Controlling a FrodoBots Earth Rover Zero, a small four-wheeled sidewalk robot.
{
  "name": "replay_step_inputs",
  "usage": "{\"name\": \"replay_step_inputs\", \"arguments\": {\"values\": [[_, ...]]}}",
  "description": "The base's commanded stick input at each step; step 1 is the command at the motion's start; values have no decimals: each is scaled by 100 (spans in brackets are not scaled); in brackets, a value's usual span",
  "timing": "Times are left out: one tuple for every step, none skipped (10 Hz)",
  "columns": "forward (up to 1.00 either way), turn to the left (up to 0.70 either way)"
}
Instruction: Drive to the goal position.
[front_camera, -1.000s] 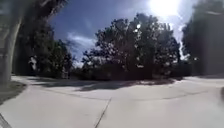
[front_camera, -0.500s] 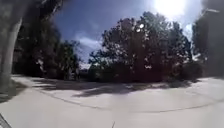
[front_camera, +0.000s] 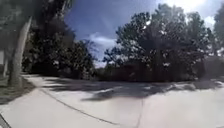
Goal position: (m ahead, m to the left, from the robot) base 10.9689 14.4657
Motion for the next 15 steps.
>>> {"name": "replay_step_inputs", "arguments": {"values": [[85, 0], [85, 3], [85, 17], [85, 34], [85, 34], [85, 34], [85, 34], [85, 34], [85, 34], [85, 34], [85, 34], [85, 34], [85, 34], [85, 34], [85, 23]]}}
